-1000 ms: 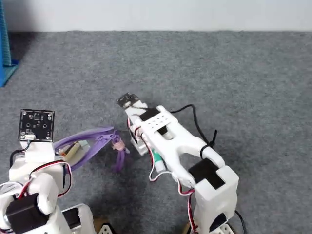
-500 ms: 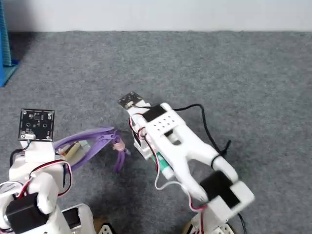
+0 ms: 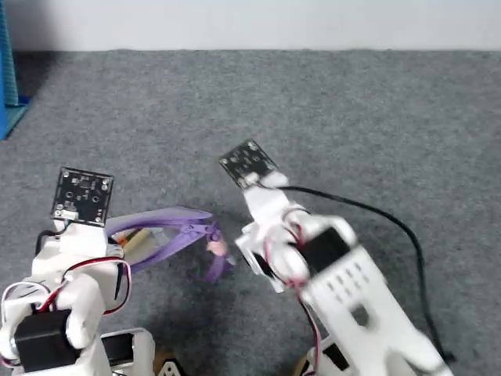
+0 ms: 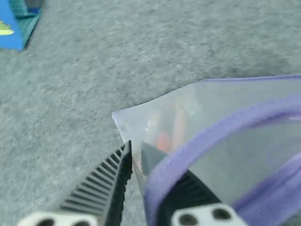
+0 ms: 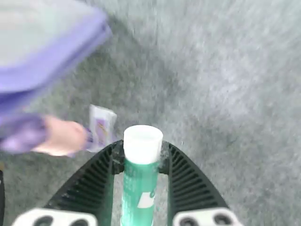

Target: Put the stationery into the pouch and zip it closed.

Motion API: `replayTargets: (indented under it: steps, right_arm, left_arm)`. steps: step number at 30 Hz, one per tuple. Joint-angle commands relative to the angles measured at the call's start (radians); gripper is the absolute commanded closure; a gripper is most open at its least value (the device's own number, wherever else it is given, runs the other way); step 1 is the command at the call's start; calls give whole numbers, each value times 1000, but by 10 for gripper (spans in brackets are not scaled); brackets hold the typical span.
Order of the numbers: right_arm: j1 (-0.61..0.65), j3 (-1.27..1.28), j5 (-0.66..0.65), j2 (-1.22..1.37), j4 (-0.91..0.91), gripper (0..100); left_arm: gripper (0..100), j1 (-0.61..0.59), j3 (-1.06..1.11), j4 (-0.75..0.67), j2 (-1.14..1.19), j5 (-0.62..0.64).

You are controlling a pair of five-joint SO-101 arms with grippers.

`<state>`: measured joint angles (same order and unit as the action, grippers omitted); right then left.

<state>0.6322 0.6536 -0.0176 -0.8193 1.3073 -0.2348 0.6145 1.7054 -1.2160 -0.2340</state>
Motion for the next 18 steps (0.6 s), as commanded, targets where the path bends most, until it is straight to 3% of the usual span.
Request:
replayTargets:
  steps: [1,9,18]
  right_arm:
    - [18,6,12,-219,-7,990]
    - [229,11,97,-536,-31,991]
    - [349,181,98,-604,-389,991]
  left_arm:
    - [987,34,-65,-31,-6,14]
    - [987,46,-65,-25,-6,14]
    - [987,49,-65,-25,-6,17]
